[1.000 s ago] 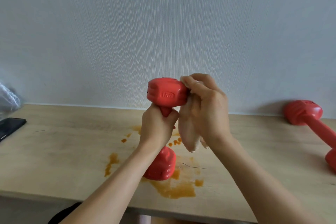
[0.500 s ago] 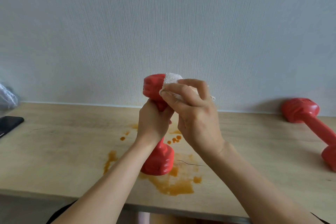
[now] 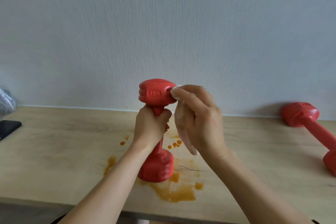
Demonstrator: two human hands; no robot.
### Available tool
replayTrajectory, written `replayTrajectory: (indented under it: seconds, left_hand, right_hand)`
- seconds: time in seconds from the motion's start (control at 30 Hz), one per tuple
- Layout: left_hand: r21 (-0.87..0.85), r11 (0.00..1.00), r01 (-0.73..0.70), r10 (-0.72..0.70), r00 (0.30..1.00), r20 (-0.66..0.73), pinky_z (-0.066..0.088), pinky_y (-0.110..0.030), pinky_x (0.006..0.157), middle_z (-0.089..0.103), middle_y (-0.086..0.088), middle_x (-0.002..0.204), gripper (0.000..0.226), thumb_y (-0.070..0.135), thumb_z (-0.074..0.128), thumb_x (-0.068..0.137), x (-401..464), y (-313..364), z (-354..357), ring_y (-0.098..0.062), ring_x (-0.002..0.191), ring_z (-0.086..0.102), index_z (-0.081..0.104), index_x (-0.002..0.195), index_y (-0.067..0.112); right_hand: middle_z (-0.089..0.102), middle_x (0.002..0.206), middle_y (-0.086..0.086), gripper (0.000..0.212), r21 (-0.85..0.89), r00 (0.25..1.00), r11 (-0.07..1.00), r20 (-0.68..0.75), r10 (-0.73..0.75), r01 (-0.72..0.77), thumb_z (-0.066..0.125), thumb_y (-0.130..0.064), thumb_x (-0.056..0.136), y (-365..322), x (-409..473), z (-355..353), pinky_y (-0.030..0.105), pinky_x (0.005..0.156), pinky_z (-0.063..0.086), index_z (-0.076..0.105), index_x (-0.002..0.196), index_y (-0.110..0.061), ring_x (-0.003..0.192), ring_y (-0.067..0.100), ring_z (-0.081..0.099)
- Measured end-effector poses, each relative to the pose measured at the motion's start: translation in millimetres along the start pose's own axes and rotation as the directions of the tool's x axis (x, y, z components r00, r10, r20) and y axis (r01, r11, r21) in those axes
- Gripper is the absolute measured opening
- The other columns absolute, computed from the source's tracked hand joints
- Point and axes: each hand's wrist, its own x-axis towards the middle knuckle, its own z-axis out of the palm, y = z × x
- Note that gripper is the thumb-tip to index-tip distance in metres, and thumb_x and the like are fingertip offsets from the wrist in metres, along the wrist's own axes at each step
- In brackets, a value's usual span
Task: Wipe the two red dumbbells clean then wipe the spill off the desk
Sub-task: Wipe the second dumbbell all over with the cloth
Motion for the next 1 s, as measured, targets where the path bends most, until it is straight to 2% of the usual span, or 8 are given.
replayTrajectory:
  seconds: [0.1,0.2,0.33,0.53,0.6,0.7,0.87,1.0]
  left_hand:
    - [0.032,0.999,-0.028,0.028,1.000,-0.002,0.044,-0.023,0.050,0.056,-0.002,0.045,0.014,0.009,0.054,0.076,-1.8,1.0,0.6,-0.009,0.039,0.054,0.059,0.067,0.000]
    - [0.055,0.998,-0.028,0.027,1.000,0.009,0.038,-0.015,0.041,0.054,-0.001,0.043,0.015,0.007,0.054,0.075,-3.9,3.2,0.8,-0.006,0.036,0.050,0.057,0.062,0.002]
    - [0.026,1.000,-0.018,0.017,0.999,0.038,0.039,-0.017,0.043,0.052,0.000,0.043,0.020,0.007,0.054,0.078,-2.7,3.2,0.9,-0.009,0.037,0.050,0.054,0.058,0.007]
    - [-0.089,0.996,0.027,-0.025,0.999,0.022,0.037,-0.018,0.041,0.050,0.003,0.038,0.024,0.002,0.052,0.077,0.4,2.7,1.3,-0.012,0.036,0.047,0.054,0.054,0.008]
    - [-0.102,0.994,0.035,-0.031,0.999,0.034,0.036,-0.018,0.040,0.049,0.001,0.038,0.025,0.001,0.051,0.076,-0.3,3.2,0.9,-0.014,0.036,0.045,0.052,0.052,0.008]
    - [-0.099,0.995,0.003,0.005,0.997,0.079,0.039,-0.019,0.041,0.048,-0.005,0.042,0.028,0.001,0.053,0.079,-2.2,4.6,-0.9,-0.014,0.037,0.045,0.052,0.052,0.005]
    - [-0.112,0.993,-0.048,0.064,0.988,0.143,0.038,-0.020,0.042,0.045,-0.008,0.044,0.030,0.001,0.054,0.079,-9.2,7.0,1.5,-0.015,0.039,0.044,0.050,0.050,0.007]
    - [-0.267,0.963,0.045,0.041,0.951,0.307,0.044,-0.023,0.049,0.049,-0.003,0.047,0.022,0.008,0.059,0.071,-6.7,5.3,-5.0,-0.013,0.045,0.049,0.056,0.050,0.013]
  right_hand:
    - [0.064,0.106,0.005,0.031,-0.073,0.998,0.995,0.018,-0.065,0.066,0.050,0.002,0.083,-3.6,0.7,0.1,0.039,0.070,0.050,0.068,0.106,-0.009,0.088,0.030,0.060]
    - [0.060,0.107,-0.002,0.028,0.091,0.990,0.987,0.054,0.128,-0.133,0.047,-0.009,0.088,5.4,0.5,-1.2,0.032,0.081,0.050,0.067,0.107,-0.010,0.096,0.018,0.060]
    - [0.058,0.103,-0.010,0.025,0.095,0.961,0.959,0.088,0.261,-0.269,0.053,0.001,0.089,13.9,0.6,-2.7,0.017,0.085,0.046,0.067,0.107,-0.009,0.096,0.007,0.059]
    - [0.064,0.102,0.008,0.032,-0.083,0.999,0.997,0.037,-0.001,0.004,0.050,-0.002,0.080,-9.9,-2.3,3.0,0.036,0.069,0.051,0.068,0.106,-0.007,0.084,0.031,0.059]
    - [0.062,0.101,0.004,0.034,0.010,0.996,0.997,0.050,0.078,-0.078,0.044,-0.011,0.082,-3.5,-0.4,2.0,0.036,0.073,0.052,0.067,0.107,-0.007,0.087,0.027,0.061]
    - [0.054,0.095,-0.009,0.029,0.117,0.960,0.955,0.094,0.263,-0.273,0.048,-0.008,0.087,8.6,0.7,-1.5,0.017,0.081,0.046,0.067,0.109,-0.007,0.089,0.005,0.056]
    - [0.055,0.089,-0.003,0.028,0.081,0.902,0.906,0.162,0.399,-0.415,0.053,0.002,0.087,18.2,4.4,-2.1,0.005,0.072,0.039,0.069,0.106,-0.010,0.079,0.007,0.054]
    - [0.060,0.096,-0.003,0.028,0.126,0.887,0.883,0.174,0.428,-0.451,0.056,0.004,0.084,19.5,4.9,-5.3,0.002,0.077,0.038,0.067,0.108,-0.008,0.086,0.005,0.057]
